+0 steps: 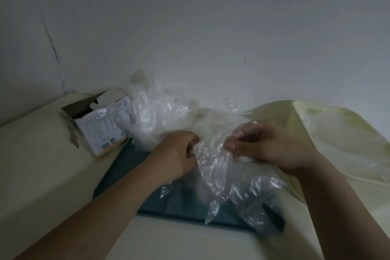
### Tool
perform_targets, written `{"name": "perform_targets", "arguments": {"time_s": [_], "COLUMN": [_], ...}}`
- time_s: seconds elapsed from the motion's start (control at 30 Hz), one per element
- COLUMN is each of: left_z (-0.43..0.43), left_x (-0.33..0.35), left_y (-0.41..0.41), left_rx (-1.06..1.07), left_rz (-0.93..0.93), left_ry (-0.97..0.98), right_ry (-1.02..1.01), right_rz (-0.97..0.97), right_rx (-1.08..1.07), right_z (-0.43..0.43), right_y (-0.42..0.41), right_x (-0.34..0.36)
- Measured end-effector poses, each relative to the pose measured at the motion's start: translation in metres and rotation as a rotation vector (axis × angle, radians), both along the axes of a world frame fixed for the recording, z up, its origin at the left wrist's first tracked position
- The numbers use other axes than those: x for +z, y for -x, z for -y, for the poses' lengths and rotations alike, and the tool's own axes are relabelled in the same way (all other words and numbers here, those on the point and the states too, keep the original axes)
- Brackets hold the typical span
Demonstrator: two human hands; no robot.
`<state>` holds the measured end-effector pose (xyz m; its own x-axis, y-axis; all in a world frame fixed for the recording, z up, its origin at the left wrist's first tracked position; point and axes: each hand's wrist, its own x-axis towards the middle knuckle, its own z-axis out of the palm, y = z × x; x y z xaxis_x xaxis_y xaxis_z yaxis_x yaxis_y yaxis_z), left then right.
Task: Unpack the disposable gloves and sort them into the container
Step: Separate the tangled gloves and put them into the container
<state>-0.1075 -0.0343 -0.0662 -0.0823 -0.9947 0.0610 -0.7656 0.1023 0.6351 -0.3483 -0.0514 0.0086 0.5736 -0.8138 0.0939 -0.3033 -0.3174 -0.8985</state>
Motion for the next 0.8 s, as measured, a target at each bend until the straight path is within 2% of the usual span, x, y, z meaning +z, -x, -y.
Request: {"name": "perform_targets", "arguments": {"time_s": [0.07, 0.2, 0.33, 0.43, 0.53, 0.63, 0.8], "left_z": [0.001, 0.002, -0.007, -0.015, -0.015, -0.019, -0.022], "left_x": [0.004, 0.025, 0.053, 0.066, 0.065, 0.061, 0.06], "left_y": [-0.004, -0.021, -0.03, -0.026, -0.022, -0.012, -0.01], "left_rx": [0.03, 0.049, 0.092, 0.027, -0.023, -0.036, -0.051], "left_rz": [-0.058, -0.113, -0.237, -0.281, -0.16, -0.008, 0.241], "left_ry": [-0.015, 0.166, 0.38, 0.547, 0.755, 0.852, 0.716], "right_ry": [-0.008, -0.033, -0.062, -0.044, -0.026, -0.031, 0.053], "right_rz": [-0.056, -0.111, 0.015, 0.119, 0.21, 0.282, 0.306], "right_rx": [0.019, 0.1, 0.157, 0.127, 0.071, 0.019, -0.194], "right_z": [-0.001, 0.0, 0.0, -0.004, -0.005, -0.01, -0.017], "right_y": [-0.005, -0.005, -0.003, -0.003, -0.003, -0.007, -0.01], "right_x": [-0.001, -0.003, -0.001, 0.0, 0.002, 0.004, 0.016]}}
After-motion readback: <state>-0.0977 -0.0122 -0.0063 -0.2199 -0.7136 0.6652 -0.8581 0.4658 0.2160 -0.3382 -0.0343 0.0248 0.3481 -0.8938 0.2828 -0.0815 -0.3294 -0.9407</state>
